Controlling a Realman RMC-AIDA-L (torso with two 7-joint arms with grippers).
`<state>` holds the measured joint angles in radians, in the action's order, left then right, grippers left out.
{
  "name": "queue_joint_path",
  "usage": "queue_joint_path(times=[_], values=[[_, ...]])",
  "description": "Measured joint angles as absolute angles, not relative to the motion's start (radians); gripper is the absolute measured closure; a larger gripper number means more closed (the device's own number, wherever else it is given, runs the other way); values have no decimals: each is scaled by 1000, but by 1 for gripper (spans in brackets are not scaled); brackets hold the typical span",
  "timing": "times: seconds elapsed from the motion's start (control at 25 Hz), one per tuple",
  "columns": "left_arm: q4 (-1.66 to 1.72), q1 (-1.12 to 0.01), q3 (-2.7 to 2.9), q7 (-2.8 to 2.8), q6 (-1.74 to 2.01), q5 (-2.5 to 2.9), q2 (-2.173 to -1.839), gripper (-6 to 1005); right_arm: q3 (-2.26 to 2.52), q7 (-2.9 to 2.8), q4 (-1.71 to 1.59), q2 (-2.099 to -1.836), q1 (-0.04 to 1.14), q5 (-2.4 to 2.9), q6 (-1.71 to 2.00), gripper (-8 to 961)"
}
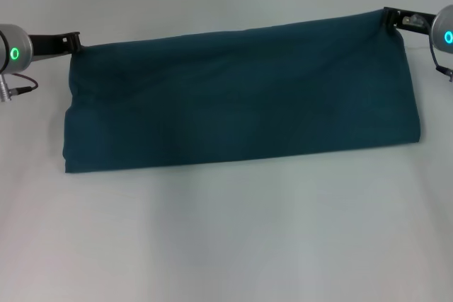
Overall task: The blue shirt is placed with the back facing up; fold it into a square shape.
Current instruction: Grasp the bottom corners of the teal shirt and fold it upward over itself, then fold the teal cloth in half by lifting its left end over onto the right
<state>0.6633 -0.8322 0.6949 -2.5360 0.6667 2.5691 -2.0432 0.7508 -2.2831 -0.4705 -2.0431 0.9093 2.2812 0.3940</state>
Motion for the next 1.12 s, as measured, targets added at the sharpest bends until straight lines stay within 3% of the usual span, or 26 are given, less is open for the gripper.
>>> queue_joint_path(times=[0.36,0.52,0.6,0.72,0.84,1.04,1.12], values=[[644,-847,685,-2540,667,2540,-2035,945,750,-2285,-468,-2024,917,2284,406,885],[643,-849,684,-2573,656,2537,-2033,917,744,-2286,-443,-1985,923,2285,402,872],[643,-849,684,-2585,650,2536,-2032,834,741,-2294,-438,-1962,925,2282,415,866],[647,-846,683,-2593,649,2531,-2033,710,741,-2325,-444,-1929,918,2283,477,733],[651,-840,683,-2601,655,2521,-2035,648,734,-2365,-470,-1902,892,2277,580,609],[700,-776,682,-2585,736,2371,-2032,546,701,-2377,-604,-1911,778,2193,838,426],[749,-713,682,-2549,817,2244,-2033,505,698,-2363,-658,-1919,712,2107,954,279]])
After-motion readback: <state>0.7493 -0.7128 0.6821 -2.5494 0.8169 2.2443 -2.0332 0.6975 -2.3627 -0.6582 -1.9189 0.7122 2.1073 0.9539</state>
